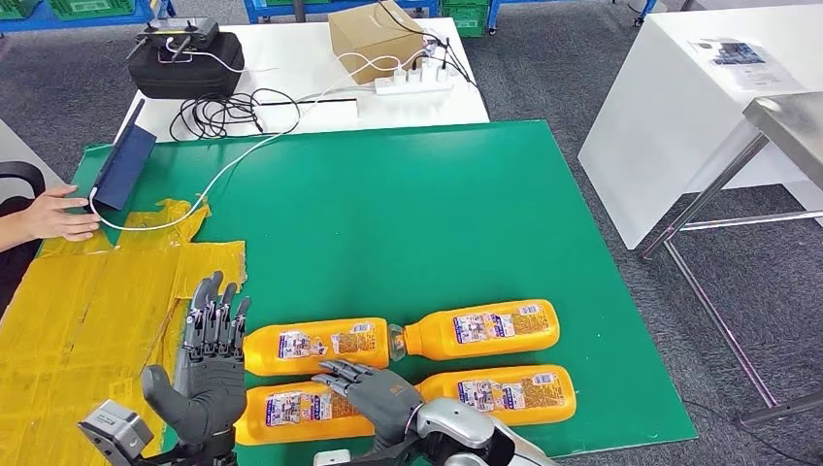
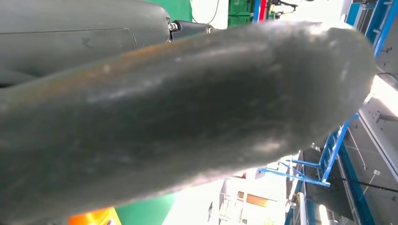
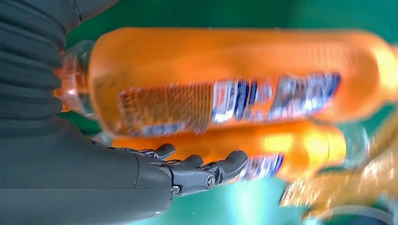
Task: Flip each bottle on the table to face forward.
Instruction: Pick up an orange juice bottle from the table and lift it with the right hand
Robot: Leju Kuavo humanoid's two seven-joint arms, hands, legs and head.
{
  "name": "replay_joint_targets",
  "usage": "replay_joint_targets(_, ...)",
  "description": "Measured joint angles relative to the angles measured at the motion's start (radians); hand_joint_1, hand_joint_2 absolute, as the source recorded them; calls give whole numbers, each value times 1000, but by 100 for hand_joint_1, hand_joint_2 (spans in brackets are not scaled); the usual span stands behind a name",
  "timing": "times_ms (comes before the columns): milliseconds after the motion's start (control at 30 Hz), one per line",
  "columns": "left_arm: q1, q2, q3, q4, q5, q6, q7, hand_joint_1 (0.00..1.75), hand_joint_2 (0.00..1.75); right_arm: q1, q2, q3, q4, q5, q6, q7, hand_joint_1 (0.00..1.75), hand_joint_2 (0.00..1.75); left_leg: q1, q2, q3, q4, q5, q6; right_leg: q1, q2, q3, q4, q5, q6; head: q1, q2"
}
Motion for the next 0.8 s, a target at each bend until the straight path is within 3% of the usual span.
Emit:
replay_joint_targets(133, -13, 2, -10, 10, 2, 0, 2, 0, 0, -66, 29, 59, 91, 0, 58, -33, 4, 175, 0, 0, 1, 0, 0, 0, 0, 0, 0, 0, 0, 0, 0, 0)
replay_joint_targets(267, -37, 8, -29, 24, 18, 2, 5, 0, 0, -142, 50, 138, 207, -8, 90, -89, 167, 175, 0, 2, 4, 0, 0, 0, 0, 1, 2, 0, 0, 0, 0, 0)
replay_joint_targets(300, -44, 9, -35, 28, 23, 4, 6, 0, 0, -160, 51, 159, 228, -12, 107, -100, 175, 175, 0, 3, 5, 0, 0, 0, 0, 1, 3, 0, 0, 0, 0, 0)
replay_joint_targets(467, -68, 19, -56, 51, 49, 23, 9, 0, 0, -235, 46, 239, 292, -32, 174, -127, 175, 175, 0, 6, 11, 0, -1, -1, 0, 4, 7, 0, 0, 0, 0, 0)
replay_joint_targets(700, -79, 23, -65, 62, 69, 45, 8, 0, 0, -268, 46, 282, 325, -29, 179, -121, 175, 175, 0, 8, 17, 0, -2, -1, 0, 6, 10, 0, 0, -1, 0, 0)
replay_joint_targets(800, -84, 20, -62, 63, 100, 102, -1, 0, 0, -275, 47, 292, 337, -6, 174, -83, 175, 175, 0, 9, 20, -1, -2, -2, 1, 6, 10, 0, 0, -1, 0, 0)
